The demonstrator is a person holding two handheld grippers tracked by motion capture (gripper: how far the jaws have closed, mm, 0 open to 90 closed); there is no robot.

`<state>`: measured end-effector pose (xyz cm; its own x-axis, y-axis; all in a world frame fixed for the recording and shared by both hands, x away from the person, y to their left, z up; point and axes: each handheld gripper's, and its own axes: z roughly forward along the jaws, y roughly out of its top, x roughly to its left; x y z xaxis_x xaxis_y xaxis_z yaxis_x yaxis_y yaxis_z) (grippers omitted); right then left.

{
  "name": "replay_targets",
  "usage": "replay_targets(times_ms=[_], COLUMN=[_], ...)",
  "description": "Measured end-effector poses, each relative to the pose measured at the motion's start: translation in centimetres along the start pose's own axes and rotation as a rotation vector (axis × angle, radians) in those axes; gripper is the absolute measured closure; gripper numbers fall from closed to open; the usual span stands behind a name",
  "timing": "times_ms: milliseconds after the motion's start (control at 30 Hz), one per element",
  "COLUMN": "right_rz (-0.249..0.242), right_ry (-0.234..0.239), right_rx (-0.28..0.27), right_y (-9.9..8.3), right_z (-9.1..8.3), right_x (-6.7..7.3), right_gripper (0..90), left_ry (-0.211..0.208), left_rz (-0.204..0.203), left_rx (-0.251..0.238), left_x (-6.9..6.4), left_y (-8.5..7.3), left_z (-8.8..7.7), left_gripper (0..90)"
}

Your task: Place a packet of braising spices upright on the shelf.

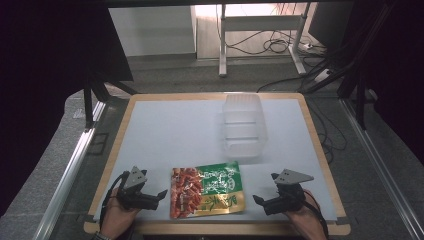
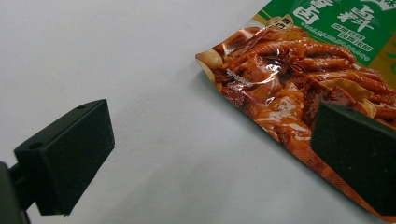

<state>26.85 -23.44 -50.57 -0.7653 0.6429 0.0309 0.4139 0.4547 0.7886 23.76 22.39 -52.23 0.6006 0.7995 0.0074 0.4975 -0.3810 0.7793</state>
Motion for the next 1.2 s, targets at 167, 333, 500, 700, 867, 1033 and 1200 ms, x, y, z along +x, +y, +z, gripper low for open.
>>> replay_targets(times_ms=[167, 333, 500, 700, 867, 1033, 1200], right_rz=[0.004, 0.002, -0.01, -0.022, -0.001, -0.009, -0.017], right_ry=[0.025, 0.043, 0.063, 0.09, 0.117, 0.127, 0.158], right_rx=[0.021, 0.028, 0.033, 0.044, 0.057, 0.074, 0.071], right_y=[0.3, 0.5, 0.6, 0.9, 1.3, 1.4, 1.8], right_z=[0.8, 1.5, 2.1, 2.9, 3.5, 4.3, 4.8], right_x=[0.2, 0.3, 0.5, 1.1, 1.4, 1.8, 2.4], right_gripper=[0.0, 0.0, 0.0, 0.0, 0.8, 1.0, 1.0], left_ry=[-0.003, -0.008, -0.012, -0.009, -0.009, -0.011, -0.011], left_rz=[0.007, 0.008, 0.008, 0.02, 0.024, 0.025, 0.03], left_rx=[-0.008, -0.01, -0.011, -0.003, 0.003, 0.003, 0.006], left_x=[0.0, 0.0, 0.0, -0.1, -0.1, -0.2, -0.2], left_y=[0.0, 0.1, 0.1, 0.1, 0.1, 0.1, 0.1], left_z=[-0.1, -0.2, -0.2, -0.1, -0.1, -0.1, 0.0], left_gripper=[0.0, 0.0, 0.0, 0.0, 0.0, 0.0, 0.0])
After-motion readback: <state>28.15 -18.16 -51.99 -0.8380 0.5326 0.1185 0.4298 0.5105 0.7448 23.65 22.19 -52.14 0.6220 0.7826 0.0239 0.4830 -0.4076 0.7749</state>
